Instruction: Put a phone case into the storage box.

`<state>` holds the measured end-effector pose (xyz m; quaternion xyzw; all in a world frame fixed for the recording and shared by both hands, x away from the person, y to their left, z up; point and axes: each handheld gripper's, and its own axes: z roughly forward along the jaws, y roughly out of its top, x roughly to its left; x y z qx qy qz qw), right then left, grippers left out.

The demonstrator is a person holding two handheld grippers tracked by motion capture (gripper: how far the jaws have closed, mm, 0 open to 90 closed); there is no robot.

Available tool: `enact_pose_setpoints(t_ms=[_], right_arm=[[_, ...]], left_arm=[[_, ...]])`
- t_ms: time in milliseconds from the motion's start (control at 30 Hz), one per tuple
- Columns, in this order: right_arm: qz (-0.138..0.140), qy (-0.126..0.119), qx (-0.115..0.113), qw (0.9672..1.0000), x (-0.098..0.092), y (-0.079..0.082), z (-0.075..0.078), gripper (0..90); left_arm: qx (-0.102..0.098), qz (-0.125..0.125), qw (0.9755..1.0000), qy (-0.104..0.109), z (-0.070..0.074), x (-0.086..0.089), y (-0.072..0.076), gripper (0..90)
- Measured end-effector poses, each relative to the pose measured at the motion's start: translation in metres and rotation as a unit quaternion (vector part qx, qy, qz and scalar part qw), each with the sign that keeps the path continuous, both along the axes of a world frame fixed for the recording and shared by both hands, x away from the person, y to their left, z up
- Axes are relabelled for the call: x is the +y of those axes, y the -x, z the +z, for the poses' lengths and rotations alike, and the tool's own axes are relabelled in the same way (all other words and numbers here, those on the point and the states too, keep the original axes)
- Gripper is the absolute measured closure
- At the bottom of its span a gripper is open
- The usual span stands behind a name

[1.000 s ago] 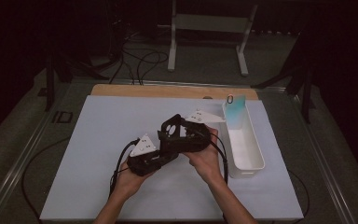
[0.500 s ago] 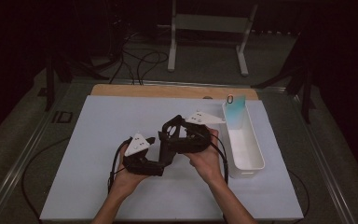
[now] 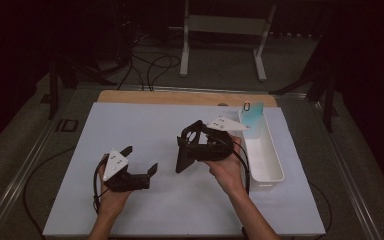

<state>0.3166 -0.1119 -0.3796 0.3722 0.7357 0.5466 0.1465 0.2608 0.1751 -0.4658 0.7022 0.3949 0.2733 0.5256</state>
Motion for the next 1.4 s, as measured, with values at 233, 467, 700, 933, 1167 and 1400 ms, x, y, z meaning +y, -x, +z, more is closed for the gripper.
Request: enact_pose_setpoints(t_ms=[233, 467, 700, 933, 1167, 1400], right_arm=[[-0.001, 0.003, 0.004, 1.0, 0.004, -0.003, -0.003, 13.1], [-0.002, 0.015, 0.003, 0.9999, 0.008, -0.005, -0.005, 13.0], [-0.003, 0.021, -0.003, 0.9998, 0.009, -0.008, -0.003, 13.0], [-0.009, 0.027, -0.005, 0.9996, 0.007, -0.014, -0.003, 13.0], [-0.027, 0.018, -0.008, 0.9995, 0.003, -0.019, 0.0, 13.0], [-0.035, 0.023, -0.016, 0.999, -0.001, -0.025, 0.006, 13.1]], left_arm=[[-0.028, 0.053, 0.9982, -0.006, -0.011, 0.029, 0.012, 0.0], [-0.019, 0.091, 0.9955, -0.021, -0.019, 0.04, 0.016, 0.0], [-0.019, 0.104, 0.9941, -0.024, -0.021, 0.041, 0.015, 0.0], [-0.005, 0.097, 0.9951, -0.019, -0.025, 0.038, 0.011, 0.0], [-0.007, 0.092, 0.9954, -0.025, -0.027, 0.035, 0.009, 0.0], [-0.003, 0.091, 0.9956, -0.025, -0.027, 0.035, 0.009, 0.0]])
